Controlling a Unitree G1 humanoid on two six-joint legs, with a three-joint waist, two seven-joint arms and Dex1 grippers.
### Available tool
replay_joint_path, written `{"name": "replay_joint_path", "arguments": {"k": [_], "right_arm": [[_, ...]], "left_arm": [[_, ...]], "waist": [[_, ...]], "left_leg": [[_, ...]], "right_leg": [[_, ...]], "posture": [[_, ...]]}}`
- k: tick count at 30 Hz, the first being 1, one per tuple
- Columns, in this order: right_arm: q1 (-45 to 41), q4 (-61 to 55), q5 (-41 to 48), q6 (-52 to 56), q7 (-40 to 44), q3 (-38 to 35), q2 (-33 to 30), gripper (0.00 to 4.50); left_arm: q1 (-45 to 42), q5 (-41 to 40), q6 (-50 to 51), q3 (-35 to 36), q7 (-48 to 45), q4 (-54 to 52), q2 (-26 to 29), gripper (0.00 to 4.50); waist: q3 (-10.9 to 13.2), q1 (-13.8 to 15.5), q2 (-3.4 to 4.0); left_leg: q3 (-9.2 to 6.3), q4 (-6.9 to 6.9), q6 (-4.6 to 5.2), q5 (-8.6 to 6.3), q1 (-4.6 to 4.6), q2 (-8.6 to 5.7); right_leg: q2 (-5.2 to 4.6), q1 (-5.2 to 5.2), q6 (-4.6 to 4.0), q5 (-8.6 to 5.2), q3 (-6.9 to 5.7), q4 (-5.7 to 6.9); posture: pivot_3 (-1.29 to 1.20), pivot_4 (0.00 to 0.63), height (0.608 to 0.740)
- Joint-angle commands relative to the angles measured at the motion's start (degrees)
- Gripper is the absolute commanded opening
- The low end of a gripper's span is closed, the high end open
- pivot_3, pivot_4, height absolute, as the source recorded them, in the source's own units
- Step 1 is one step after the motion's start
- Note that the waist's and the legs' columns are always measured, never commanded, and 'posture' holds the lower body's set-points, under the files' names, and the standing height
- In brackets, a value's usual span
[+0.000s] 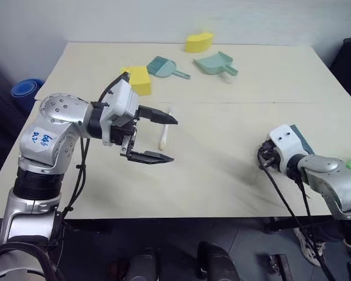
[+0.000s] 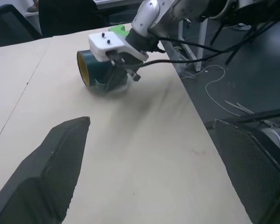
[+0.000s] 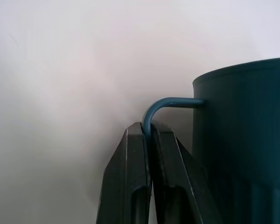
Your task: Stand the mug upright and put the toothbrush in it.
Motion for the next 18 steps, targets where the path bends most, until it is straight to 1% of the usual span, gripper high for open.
{"name": "replay_joint_path", "arguments": {"k": [1, 2, 5, 7, 8, 9, 11, 14, 18], "right_arm": [[-7.5, -6.3, 13.2, -4.7, -4.0, -7.5, 20.1, 0.03], [-7.8, -6.1, 13.1, -7.0, -3.2, -6.9, 22.1, 0.03], [-8.6, -2.6, 8.4, -16.7, -1.3, -1.6, 27.8, 0.03], [-9.6, 1.2, 7.3, -21.2, -1.5, -0.4, 32.7, 0.03], [-10.0, 3.6, 7.3, -24.1, -1.3, -0.2, 35.4, 0.03], [-9.9, 6.3, 6.5, -28.4, -0.4, 0.4, 37.5, 0.03], [-9.2, 12.0, 3.4, -36.5, 1.9, 2.3, 39.8, 0.03], [-8.1, 20.1, 1.3, -44.5, 4.8, 2.5, 42.5, 0.03], [-6.6, 23.7, -0.7, -50.8, 7.2, 3.4, 43.6, 0.03]], "left_arm": [[1.3, -3.2, 4.6, 7.5, 6.6, -2.0, 1.6, 4.50], [1.8, -3.3, 5.5, 8.8, 8.3, -2.1, 1.8, 4.50], [4.1, -3.5, 8.7, 12.8, 12.9, -2.6, 2.6, 4.50], [5.5, -3.6, 9.7, 14.4, 13.8, -3.5, 3.6, 4.50], [6.3, -3.8, 10.1, 14.9, 14.1, -4.4, 4.2, 4.50], [7.0, -3.9, 10.6, 15.3, 14.4, -5.3, 4.9, 4.50], [7.4, -4.7, 12.0, 15.7, 15.1, -6.9, 5.9, 4.50], [6.4, -6.3, 14.5, 15.9, 16.1, -8.8, 7.1, 4.50], [6.0, -7.4, 16.0, 15.7, 16.1, -9.8, 9.1, 4.50]], "waist": [[0.0, -0.8, -0.06], [0.0, -1.1, -0.06], [0.0, -2.0, -0.03], [0.1, -2.6, 0.22], [0.1, -2.6, 0.22], [0.1, -2.8, 0.20], [0.1, -3.0, 0.21], [0.1, -2.9, 0.21], [0.1, -3.3, 0.24]], "left_leg": [[0.01, 0.00, -0.04, 0.00, 0.02, 0.06], [0.03, -0.02, -0.09, 0.00, 0.06, 0.09], [0.04, -0.06, -0.15, 0.02, 0.11, 0.11], [0.00, -0.11, -0.21, 0.06, 0.13, 0.16], [-0.07, -0.17, -0.26, 0.03, 0.11, 0.15], [-0.15, -0.21, -0.29, 0.01, 0.10, 0.14], [-0.12, -0.21, -0.31, 0.00, 0.11, 0.13], [-0.14, -0.20, -0.31, 0.00, 0.11, 0.11], [-0.16, -0.19, -0.32, 0.00, 0.14, 0.11]], "right_leg": [[0.06, 0.00, 0.00, 0.00, 0.01, -0.01], [0.08, 0.01, -0.02, 0.01, 0.03, 0.03], [0.12, -0.01, -0.03, 0.01, 0.07, 0.06], [0.15, -0.09, -0.07, 0.03, 0.07, 0.24], [0.13, -0.27, -0.06, 0.03, 0.06, 0.52], [0.13, -0.27, -0.06, 0.02, -0.01, 0.54], [0.13, -0.26, -0.06, 0.02, -0.01, 0.50], [0.12, -0.25, -0.06, 0.02, -0.01, 0.53], [0.12, -0.22, -0.06, 0.02, -0.01, 0.53]], "posture": [[0.00, 0.150, 0.740], [0.00, 0.150, 0.740], [0.00, 0.150, 0.740], [0.00, 0.150, 0.740], [0.00, 0.150, 0.740], [0.00, 0.150, 0.740], [0.00, 0.150, 0.740], [0.00, 0.150, 0.740], [0.00, 0.150, 0.740]]}}
